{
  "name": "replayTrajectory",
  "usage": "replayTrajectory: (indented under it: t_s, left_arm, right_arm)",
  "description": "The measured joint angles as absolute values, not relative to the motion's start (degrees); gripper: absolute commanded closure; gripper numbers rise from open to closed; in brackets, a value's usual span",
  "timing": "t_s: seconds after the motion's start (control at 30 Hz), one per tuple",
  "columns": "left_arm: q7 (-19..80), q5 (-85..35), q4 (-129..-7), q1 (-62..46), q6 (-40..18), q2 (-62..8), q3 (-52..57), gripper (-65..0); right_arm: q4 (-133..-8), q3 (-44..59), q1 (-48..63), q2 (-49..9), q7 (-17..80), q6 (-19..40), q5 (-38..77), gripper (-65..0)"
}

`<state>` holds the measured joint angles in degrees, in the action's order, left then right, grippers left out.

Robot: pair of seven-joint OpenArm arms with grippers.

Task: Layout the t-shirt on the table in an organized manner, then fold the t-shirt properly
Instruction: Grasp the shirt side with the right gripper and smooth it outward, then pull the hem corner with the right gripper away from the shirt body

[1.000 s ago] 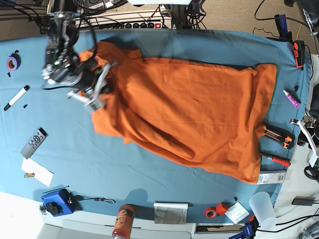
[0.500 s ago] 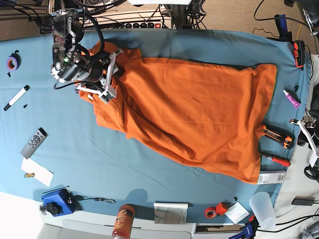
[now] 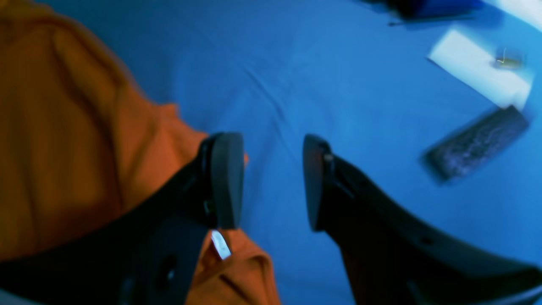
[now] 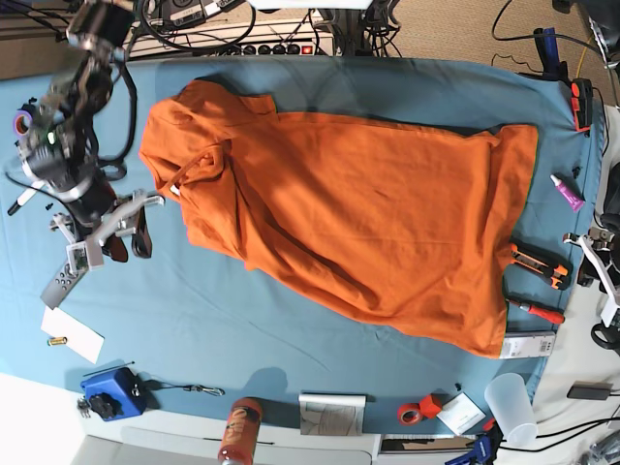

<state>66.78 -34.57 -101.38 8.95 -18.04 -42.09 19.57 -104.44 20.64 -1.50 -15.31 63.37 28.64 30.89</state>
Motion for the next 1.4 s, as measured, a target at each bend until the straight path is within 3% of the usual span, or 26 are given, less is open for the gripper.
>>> replayTrajectory:
  t_s: [0.27, 0.53, 0.7, 0.77, 0.87, 1.27, 1.4]
  left_arm:
    - [66.6, -34.6, -101.4, 8.9, -18.0, -42.1, 19.6, -24.3]
    - [65.8, -34.6, -101.4, 8.9, -18.0, -38.6, 19.6, -24.3]
    - [65.8, -34.6, -101.4, 8.9, -18.0, -36.0, 19.6, -24.3]
    - [66.0, -34.6, -101.4, 8.9, -18.0, -35.9, 19.6, -24.3]
    - [66.0, -33.9, -101.4, 8.9, -18.0, -35.9, 19.6, -24.3]
    - [66.6, -33.1, -101.4, 8.9, -18.0, -35.9, 19.6, -24.3]
    - [67.1, -33.1, -101.4, 8.9, -18.0, -35.9, 19.6, -24.3]
  right_arm:
    - [-78.7, 18.4, -10.6, -15.2, 68.4, 28.5, 35.9, -24.1]
    - [-75.3, 13.3, -11.1, -14.9, 67.4, 29.8, 38.9, -24.1]
    - [-75.4, 8.8, -11.6, -12.9, 62.0, 28.4, 32.3, -24.0]
    - [-75.5, 7.7, -11.7, -12.3, 60.6, 28.3, 29.6, -18.5]
    - [-75.5, 6.9, -11.8, -12.4, 60.1, 28.3, 27.2, 0.0]
    - [-74.8, 6.7, -17.5, -12.5, 58.2, 27.9, 14.1, 0.0]
    - [-74.8, 6.6, -23.2, -12.5, 52.7, 28.3, 11.3, 0.0]
